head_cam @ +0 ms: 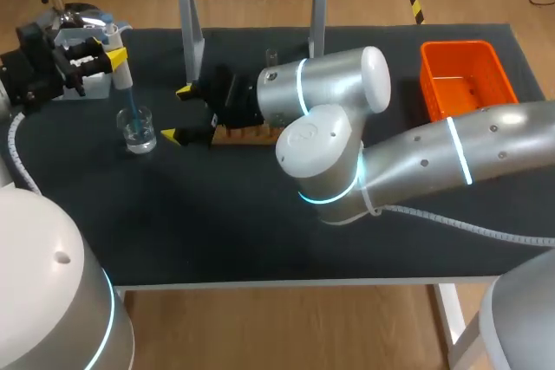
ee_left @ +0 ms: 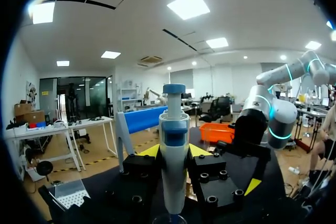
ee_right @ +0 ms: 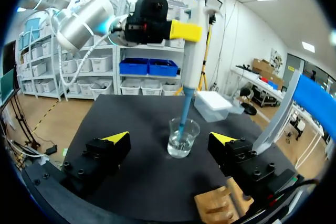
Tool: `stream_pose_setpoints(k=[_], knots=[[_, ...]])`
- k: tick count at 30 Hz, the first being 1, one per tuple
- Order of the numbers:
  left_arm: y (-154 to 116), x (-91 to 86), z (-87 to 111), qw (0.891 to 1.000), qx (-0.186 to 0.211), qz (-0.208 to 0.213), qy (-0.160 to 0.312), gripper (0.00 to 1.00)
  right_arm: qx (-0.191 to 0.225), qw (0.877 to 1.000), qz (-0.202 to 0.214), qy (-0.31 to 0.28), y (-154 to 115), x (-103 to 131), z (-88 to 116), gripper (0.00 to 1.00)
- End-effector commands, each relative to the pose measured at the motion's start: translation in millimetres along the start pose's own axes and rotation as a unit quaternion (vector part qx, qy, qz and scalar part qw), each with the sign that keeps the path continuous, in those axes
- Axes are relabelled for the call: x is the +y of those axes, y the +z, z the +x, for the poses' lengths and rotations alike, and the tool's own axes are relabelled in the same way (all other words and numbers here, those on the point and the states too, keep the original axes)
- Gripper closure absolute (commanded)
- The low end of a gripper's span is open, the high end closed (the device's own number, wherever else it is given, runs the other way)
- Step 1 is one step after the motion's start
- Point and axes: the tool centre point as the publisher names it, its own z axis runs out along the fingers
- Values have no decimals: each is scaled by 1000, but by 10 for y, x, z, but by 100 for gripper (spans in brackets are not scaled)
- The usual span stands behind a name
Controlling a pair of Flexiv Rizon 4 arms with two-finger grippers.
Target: Invert the test tube, pick up the pipette, mount the tip to pipette, aspirate from beaker and dispense into the tube, eject the tip, return the pipette, and cap with the stopper.
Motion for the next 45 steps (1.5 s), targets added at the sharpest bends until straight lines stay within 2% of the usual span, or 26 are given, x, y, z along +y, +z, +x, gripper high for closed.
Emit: stream_pose_setpoints(k=[1, 9, 19, 20, 22, 27, 35, 45], knots=[[5, -2, 14, 1000, -3, 0, 1, 100, 90, 996, 15, -12, -532, 267, -125, 0], [5, -2, 14, 1000, -3, 0, 1, 100, 138, 990, 9, -41, -768, 682, -254, 0], [5, -2, 14, 1000, -3, 0, 1, 100, 188, 981, -5, -43, -914, 979, -435, 0], [5, -2, 14, 1000, -3, 0, 1, 100, 192, 980, -10, -43, -927, 1010, -452, 13], [5, -2, 14, 1000, -3, 0, 1, 100, 194, 980, -14, -45, -951, 1073, -482, 52], [5, -2, 14, 1000, -3, 0, 1, 100, 207, 977, -37, -46, -987, 1246, -555, 98], [5, -2, 14, 1000, -3, 0, 1, 100, 228, 967, -102, -42, -914, 1524, -634, 100], [5, -2, 14, 1000, -3, 0, 1, 100, 262, 946, -192, -19, -728, 1847, -668, 100]])
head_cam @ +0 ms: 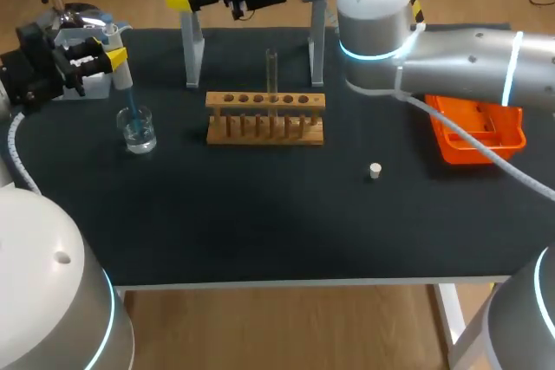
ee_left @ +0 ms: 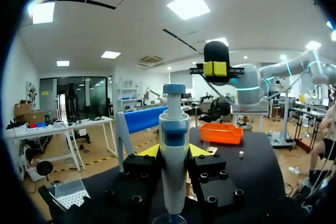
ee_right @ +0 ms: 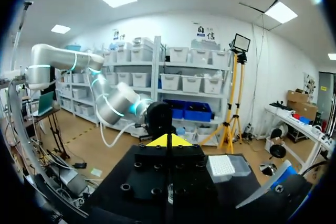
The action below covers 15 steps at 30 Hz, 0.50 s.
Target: Invert the test tube, pick up the pipette, mount the tip to pipette, aspirate from beaker and dispense into the tube, eject the tip, return the pipette, and cap with the stopper.
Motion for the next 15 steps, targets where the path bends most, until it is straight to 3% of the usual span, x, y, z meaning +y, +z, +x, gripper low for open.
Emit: stream_pose_setpoints(k=[1, 7, 15], knots=[[6, -1, 13, 1000, -3, 0, 1, 100, 76, 996, -43, 1, 157, 21, -126, 100], [6, -1, 13, 1000, -3, 0, 1, 100, 92, 993, -70, 2, 312, 96, -181, 100], [6, -1, 13, 1000, -3, 0, 1, 100, 107, 992, -59, 5, 558, 98, -191, 100]])
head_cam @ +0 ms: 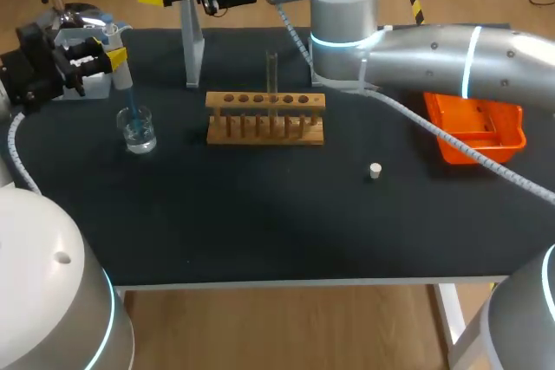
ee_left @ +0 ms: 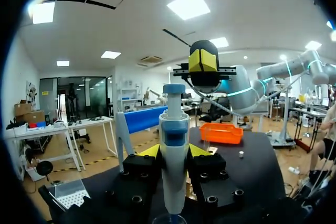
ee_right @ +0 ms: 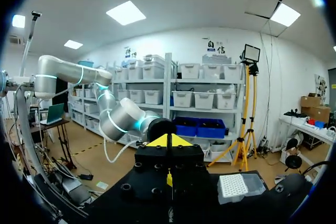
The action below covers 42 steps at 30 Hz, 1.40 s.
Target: Invert the test tube, pick up the pipette, mount the tip to pipette, aspirate from beaker and dispense into the tube, eject the tip, return the pipette, and cap with the stopper.
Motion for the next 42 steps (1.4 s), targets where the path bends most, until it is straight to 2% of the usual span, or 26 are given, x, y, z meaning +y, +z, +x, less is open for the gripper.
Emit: stream_pose_setpoints(k=[1, 10, 19, 42], knots=[[6, -1, 13, 1000, -3, 0, 1, 100, 52, 999, 5, 3, 141, -14, -102, 100], [6, -1, 13, 1000, -3, 0, 1, 100, 57, 998, 4, 14, 300, -67, -151, 100], [6, -1, 13, 1000, -3, 0, 1, 100, 67, 998, 3, 19, 461, -120, -69, 100], [6, -1, 13, 1000, -3, 0, 1, 100, 69, 997, 11, 8, 623, -208, -129, 100]])
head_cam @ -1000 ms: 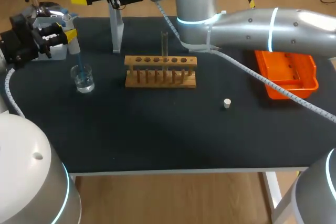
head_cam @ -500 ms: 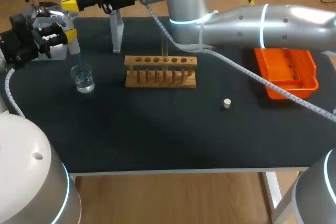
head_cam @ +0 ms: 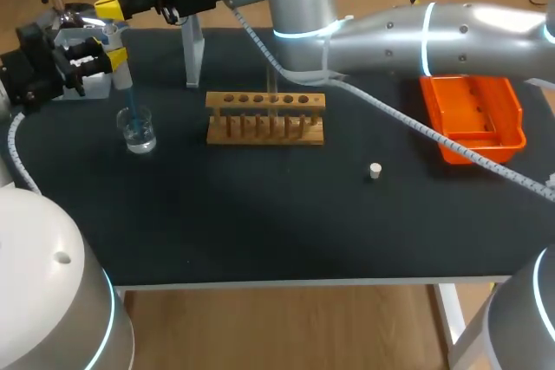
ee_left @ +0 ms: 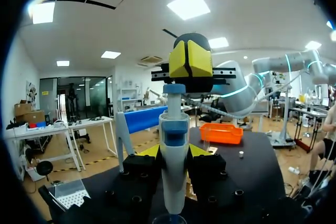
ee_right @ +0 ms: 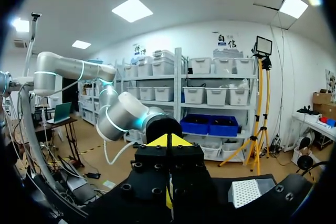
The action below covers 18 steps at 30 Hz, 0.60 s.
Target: Invert the test tube, pick up the pipette, mount the tip to pipette, aspirate from beaker and dispense into the tube, eject the tip, return the pipette, and cap with the stopper.
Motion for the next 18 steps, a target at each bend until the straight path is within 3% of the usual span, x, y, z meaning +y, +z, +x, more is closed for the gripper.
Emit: stream_pose_setpoints(k=[1, 18], knots=[[6, -1, 13, 1000, -3, 0, 1, 100, 19, 1000, 1, 1, 29, -35, -85, 100], [6, -1, 13, 1000, -3, 0, 1, 100, 17, 1000, 0, 6, 49, -157, -141, 100]])
